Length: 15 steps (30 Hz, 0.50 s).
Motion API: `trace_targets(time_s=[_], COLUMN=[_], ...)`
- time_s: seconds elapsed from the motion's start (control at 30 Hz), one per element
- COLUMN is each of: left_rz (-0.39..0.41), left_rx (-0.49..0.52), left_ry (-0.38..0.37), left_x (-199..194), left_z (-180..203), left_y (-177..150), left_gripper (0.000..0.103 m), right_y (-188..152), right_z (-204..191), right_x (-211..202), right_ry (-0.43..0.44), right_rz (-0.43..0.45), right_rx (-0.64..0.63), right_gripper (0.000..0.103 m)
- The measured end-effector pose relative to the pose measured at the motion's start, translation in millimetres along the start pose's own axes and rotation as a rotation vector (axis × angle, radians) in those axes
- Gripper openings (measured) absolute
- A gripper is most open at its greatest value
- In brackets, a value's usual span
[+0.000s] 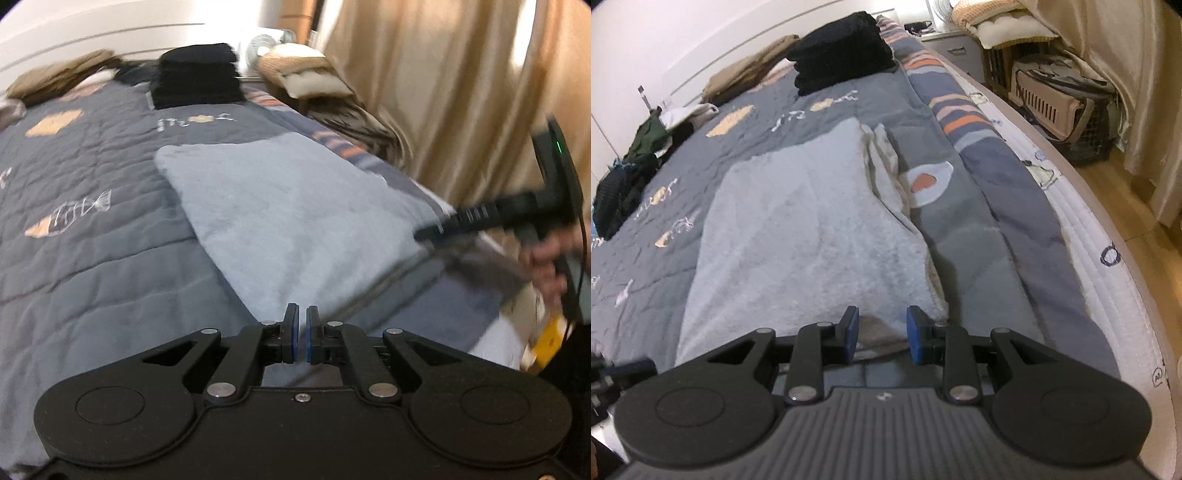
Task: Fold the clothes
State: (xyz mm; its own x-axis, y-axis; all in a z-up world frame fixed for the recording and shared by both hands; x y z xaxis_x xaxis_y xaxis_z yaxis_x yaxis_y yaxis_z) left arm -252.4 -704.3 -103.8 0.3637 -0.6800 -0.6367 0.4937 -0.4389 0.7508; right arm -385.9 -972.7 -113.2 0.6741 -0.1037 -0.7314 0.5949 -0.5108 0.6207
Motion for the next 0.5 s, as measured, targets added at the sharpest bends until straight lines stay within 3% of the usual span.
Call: trace_targets(time_s=[0.27,0.4,0.5], left_rz=[0.033,0.006,0.040], left_rx=[-0.080,-0.087,-0.104], left_ry=[-0.066,-0.038,-0.020], left_x=[22,37,29], left_z=[-2,-1,-2], left_y=[14,14,17], left_gripper=[0.005,0.005,0.008], right_y=[-8,-5,2], right_z=[6,9,6], right_x=[0,-14,-25], right_ry=[-0.058,-0.015,0.031], right_rz=[-0.024,0.011,0.067], right_rx=[-0.051,0.009,0.043], right_gripper=[0.026,0.027,0.028])
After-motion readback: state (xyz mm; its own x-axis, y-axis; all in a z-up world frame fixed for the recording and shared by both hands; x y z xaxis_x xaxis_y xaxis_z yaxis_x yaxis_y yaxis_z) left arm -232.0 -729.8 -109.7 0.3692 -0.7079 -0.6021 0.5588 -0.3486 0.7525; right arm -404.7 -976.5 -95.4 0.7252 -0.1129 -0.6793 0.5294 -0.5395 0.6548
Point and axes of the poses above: each gripper's, at about its wrist camera, not at the fingertips, and x roughly the way its jaws point, z to its right, y to its top, the point moved 3 cm from there along x, roughly the way its jaws point, and after that the axes turned 2 degrees about z, right-handed, at the moved point
